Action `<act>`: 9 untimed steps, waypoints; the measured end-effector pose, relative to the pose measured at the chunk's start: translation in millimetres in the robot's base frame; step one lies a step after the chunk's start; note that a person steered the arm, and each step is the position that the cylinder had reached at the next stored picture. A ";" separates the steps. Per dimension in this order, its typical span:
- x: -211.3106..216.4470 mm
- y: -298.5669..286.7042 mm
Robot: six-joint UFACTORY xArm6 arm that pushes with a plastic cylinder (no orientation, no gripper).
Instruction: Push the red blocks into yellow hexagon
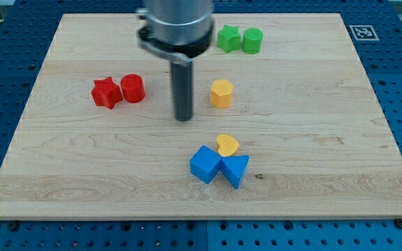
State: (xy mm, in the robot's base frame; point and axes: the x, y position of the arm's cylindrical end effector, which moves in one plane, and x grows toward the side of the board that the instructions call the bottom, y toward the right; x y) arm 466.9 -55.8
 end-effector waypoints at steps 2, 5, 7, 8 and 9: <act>3.5 -134.1; -49.1 -193.0; -49.1 -129.1; -49.2 -104.6; -49.2 -90.0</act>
State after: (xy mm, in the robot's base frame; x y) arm 417.7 -145.7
